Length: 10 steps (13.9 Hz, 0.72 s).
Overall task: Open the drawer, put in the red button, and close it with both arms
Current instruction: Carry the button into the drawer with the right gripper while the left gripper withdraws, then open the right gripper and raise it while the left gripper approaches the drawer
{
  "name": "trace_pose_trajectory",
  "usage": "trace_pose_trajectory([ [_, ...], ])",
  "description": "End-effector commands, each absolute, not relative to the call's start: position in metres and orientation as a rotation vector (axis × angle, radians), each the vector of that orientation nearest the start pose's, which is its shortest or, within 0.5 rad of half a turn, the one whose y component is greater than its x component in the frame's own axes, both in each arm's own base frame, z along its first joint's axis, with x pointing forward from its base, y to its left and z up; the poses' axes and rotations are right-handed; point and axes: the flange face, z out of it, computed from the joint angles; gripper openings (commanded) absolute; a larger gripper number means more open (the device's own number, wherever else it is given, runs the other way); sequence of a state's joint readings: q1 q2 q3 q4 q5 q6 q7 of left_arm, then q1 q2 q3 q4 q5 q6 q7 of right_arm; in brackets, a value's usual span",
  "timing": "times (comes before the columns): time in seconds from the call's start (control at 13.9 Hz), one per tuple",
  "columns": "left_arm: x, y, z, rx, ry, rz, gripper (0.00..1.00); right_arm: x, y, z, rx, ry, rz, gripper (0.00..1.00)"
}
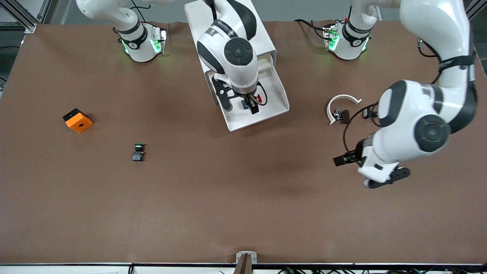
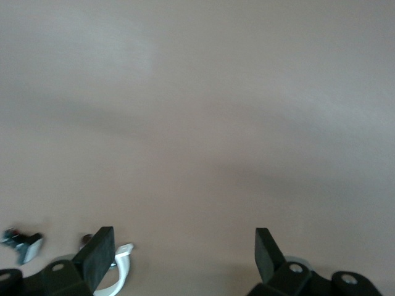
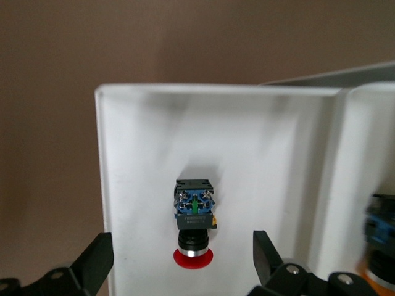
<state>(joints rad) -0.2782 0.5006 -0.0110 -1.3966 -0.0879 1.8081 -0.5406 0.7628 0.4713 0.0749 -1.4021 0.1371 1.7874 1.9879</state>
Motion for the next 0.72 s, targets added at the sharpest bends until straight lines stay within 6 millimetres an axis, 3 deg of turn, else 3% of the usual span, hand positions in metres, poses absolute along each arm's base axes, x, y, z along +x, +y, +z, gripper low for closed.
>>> trace_pose_trajectory([
  [0.0, 0.645, -0.247, 0.408, -3.148, -0.421, 0.136, 1.0, 0.477, 0.465, 0.49, -2.711, 1.701, 0.3, 1.0],
  [0.07, 0.64, -0.262, 0.401, -3.145, -0.406, 0.139, 1.0, 0.479, 0.443, 0.512, -2.781, 1.594, 0.313, 1.0],
  [0.36, 0.607, -0.33, 0.374, -3.142, -0.249, 0.201, 1.0, 0.495, 0.356, 0.565, -2.948, 1.239, 0.36, 1.0],
  [0.5, 0.583, -0.37, 0.355, -3.126, -0.21, 0.232, 1.0, 0.498, 0.308, 0.582, -2.999, 1.038, 0.374, 1.0],
  [0.65, 0.567, -0.396, 0.342, -3.099, -0.27, 0.257, 1.0, 0.498, 0.261, 0.589, -3.027, 0.85, 0.373, 1.0],
])
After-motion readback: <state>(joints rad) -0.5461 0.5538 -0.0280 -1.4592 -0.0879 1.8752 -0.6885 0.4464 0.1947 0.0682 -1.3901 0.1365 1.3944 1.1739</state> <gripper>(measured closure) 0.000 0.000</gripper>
